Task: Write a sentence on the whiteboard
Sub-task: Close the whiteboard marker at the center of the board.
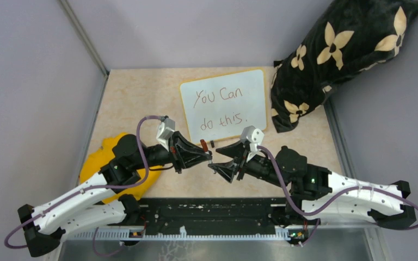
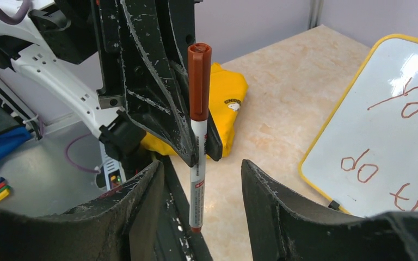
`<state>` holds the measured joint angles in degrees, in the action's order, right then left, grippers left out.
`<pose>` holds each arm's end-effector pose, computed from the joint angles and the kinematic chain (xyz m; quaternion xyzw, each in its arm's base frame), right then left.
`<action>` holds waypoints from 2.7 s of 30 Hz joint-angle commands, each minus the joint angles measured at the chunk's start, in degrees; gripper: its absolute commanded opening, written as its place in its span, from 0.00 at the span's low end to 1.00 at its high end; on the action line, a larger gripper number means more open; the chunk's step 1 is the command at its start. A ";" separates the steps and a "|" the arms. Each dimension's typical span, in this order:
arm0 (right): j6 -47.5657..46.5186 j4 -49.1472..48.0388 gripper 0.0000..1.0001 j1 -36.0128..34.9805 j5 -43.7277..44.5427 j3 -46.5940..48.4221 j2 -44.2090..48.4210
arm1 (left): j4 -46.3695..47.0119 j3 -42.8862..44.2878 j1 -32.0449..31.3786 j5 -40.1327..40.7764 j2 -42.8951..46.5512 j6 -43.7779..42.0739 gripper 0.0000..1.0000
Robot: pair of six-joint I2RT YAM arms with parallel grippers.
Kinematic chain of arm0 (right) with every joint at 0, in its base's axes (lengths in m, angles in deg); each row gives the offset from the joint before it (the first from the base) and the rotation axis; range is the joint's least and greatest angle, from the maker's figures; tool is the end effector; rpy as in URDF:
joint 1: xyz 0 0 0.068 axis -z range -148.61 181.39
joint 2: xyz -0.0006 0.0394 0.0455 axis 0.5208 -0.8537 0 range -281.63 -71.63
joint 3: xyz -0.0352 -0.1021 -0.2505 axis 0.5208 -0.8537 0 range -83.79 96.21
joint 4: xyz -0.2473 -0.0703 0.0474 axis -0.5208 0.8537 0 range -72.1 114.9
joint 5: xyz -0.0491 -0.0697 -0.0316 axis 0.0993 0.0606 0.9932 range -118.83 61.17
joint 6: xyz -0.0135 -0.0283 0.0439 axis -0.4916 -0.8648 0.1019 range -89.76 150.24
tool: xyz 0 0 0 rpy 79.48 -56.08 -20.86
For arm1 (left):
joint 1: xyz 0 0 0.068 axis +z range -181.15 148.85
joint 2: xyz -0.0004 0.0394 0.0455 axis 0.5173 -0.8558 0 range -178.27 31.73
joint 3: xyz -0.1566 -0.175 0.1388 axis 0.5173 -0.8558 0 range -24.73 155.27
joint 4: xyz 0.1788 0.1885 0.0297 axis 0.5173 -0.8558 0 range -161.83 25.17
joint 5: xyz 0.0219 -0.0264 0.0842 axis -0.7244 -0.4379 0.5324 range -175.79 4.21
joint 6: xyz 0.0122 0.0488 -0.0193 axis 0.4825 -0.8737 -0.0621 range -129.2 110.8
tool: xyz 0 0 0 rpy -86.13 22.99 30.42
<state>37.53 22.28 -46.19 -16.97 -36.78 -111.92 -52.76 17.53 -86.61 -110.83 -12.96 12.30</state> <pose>0.0424 0.1583 0.3768 -0.3355 0.6061 0.4313 0.5779 0.0922 -0.1604 0.3665 0.3423 0.5540 -0.5736 0.4969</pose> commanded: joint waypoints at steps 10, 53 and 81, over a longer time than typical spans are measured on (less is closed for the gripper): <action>3.15 -3.92 0.47 -0.20 -1.94 -1.54 1.55 | 7.17 2.29 0.18 -5.71 -1.49 3.64 0.00; 1.31 -14.36 0.00 -0.20 0.66 -7.20 1.24 | 11.53 5.69 0.21 6.23 -5.93 4.55 0.34; -0.53 -17.99 0.00 -0.20 4.20 -5.35 -1.37 | 9.53 2.08 0.27 9.94 -2.52 5.39 0.58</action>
<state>37.73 8.51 -46.19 -12.40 -45.42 -113.45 -41.48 19.33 -86.13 -103.96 -17.11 18.40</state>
